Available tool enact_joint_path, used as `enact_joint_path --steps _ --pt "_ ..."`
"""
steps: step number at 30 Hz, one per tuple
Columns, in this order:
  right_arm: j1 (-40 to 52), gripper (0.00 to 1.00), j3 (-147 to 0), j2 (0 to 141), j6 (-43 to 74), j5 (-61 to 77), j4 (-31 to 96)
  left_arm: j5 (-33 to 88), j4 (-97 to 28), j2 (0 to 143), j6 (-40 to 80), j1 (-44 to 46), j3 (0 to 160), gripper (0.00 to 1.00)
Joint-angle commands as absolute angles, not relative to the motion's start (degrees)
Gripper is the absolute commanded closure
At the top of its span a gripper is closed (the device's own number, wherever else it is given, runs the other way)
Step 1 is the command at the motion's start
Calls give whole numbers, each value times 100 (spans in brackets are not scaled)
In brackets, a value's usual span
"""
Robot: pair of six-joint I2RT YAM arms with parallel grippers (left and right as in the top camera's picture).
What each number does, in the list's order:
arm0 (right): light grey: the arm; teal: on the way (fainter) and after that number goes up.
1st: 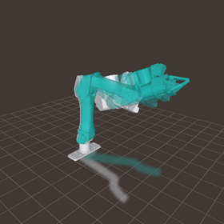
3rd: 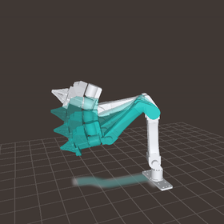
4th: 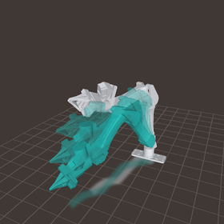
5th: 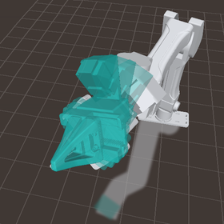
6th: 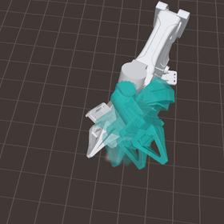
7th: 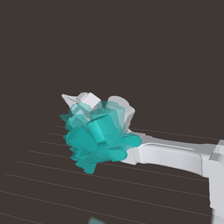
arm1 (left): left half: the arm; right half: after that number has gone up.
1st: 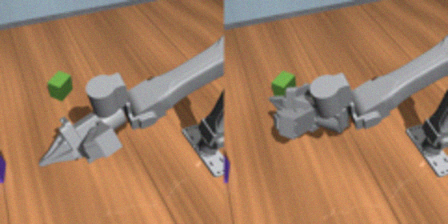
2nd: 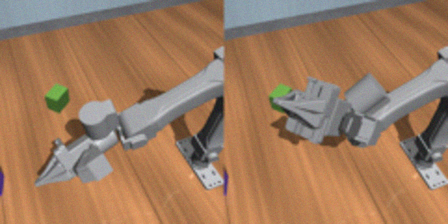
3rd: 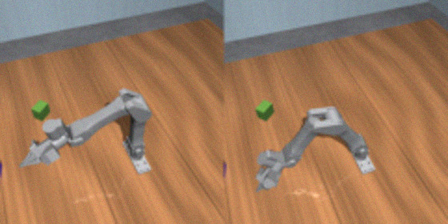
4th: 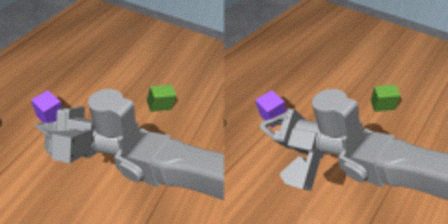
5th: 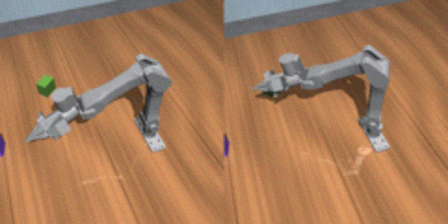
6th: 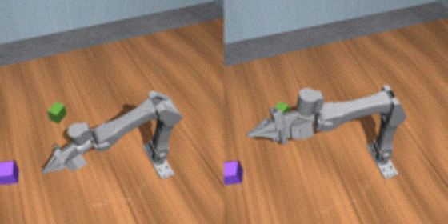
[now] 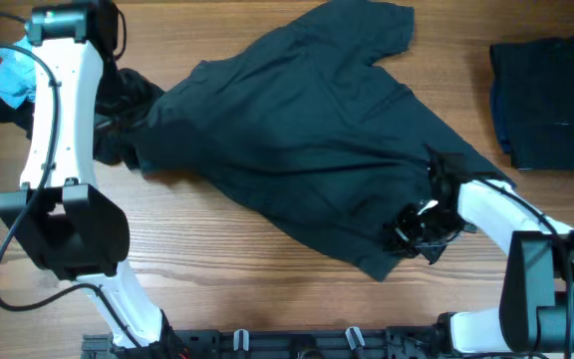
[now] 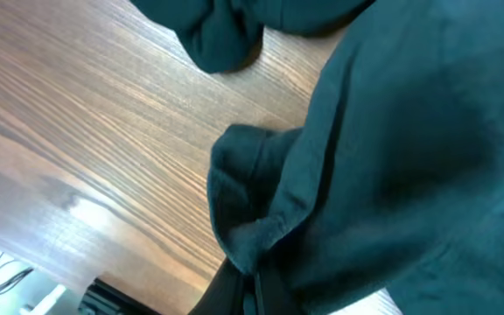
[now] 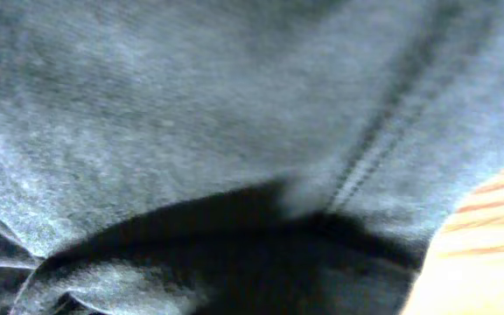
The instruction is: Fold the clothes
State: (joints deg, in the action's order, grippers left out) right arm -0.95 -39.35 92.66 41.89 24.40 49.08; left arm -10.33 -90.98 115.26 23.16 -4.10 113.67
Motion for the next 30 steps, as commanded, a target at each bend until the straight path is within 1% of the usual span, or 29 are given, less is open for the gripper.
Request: enact_joint_path --steps 1,4,9,16,20,24,27,30 --pt "-604 96 -3887 9343 3739 1170 4764 -1116 -8866 11511 2290 -440 10621 96" --pt "-843 96 -3986 9343 3597 1002 4781 -980 -8510 11511 2292 -440 9972 96" --pt "-965 96 -4248 9343 3581 882 4788 -685 -7830 11511 2290 -438 8868 96" --pt "-1225 96 -5089 9343 3422 333 5135 -685 -7185 11511 2290 -440 7612 96" --pt "-1446 96 -5419 9343 3162 102 5170 -617 -7150 11511 2290 -440 7463 96" --pt "-1516 96 -5870 9343 2775 150 5428 -89 -7120 11472 2281 -440 7461 96" --pt "-1496 96 -6488 9343 2567 305 5760 25 -7107 11205 2268 -440 7470 96" --pt "-1496 92 -7085 9343 2193 502 5826 43 -7083 10757 2233 -434 7520 96"
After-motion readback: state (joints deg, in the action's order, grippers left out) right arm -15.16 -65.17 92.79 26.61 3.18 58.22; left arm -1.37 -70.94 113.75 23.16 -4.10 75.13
